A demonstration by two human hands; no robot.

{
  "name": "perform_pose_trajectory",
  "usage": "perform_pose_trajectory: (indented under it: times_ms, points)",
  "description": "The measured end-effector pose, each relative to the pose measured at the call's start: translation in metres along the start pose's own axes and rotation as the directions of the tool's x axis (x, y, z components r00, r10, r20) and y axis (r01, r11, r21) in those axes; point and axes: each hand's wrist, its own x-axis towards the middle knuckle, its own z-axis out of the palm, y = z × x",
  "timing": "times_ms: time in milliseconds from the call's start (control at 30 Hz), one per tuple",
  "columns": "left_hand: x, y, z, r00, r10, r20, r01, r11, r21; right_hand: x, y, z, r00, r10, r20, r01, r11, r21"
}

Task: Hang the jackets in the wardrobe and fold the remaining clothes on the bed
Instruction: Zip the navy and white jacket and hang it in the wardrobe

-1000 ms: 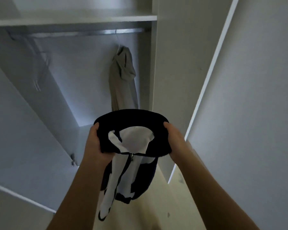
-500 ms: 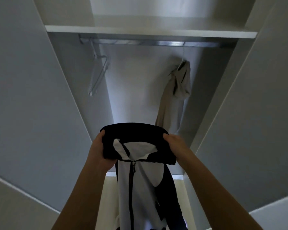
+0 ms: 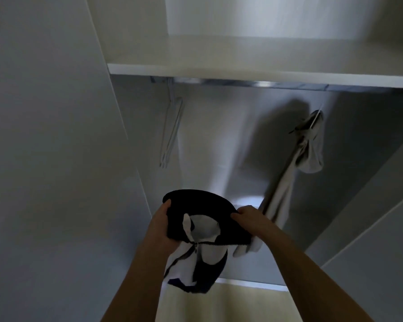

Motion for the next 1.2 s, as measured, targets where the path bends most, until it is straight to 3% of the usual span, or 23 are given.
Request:
perform_pose_trajectory:
  times_ms: [100,200,367,533,733,1067,1200]
  points:
    - [0.006,0.028,0.006,0.998,0.05,-0.044,-0.052,0.997,-0.056,0.031,-0.038,0.002,0.998,-0.035,0.056,0.04,0.995,-0.093]
    - [0.014,0.054,0.012,0.988,0.109,-0.106,-0.114,0.992,-0.047,0.063,-0.081,0.003,0.991,-0.126,-0.039,0.122,0.988,-0.097]
    - [0.027,0.085,0.012,0.993,0.095,-0.073,-0.102,0.988,-0.111,0.11,-0.147,0.003,0.979,-0.161,-0.127,0.199,0.897,0.395]
    - [0.045,0.103,0.004,0.99,0.072,-0.12,-0.065,0.996,0.059,0.139,-0.196,0.013,0.982,-0.148,-0.113,0.186,0.757,0.627]
    - [0.06,0.112,0.002,0.997,0.016,-0.07,-0.023,0.996,-0.088,0.163,-0.225,0.029,0.983,-0.162,-0.085,0.178,0.748,0.639]
    - [0.063,0.111,-0.009,0.996,0.043,-0.081,-0.045,0.999,-0.014,0.167,-0.214,0.021,0.992,-0.078,-0.103,0.129,0.628,0.768]
    - [0.063,0.108,-0.012,0.997,0.037,-0.065,-0.037,0.999,0.0,0.164,-0.211,0.001,0.962,-0.079,-0.262,0.247,0.659,0.711]
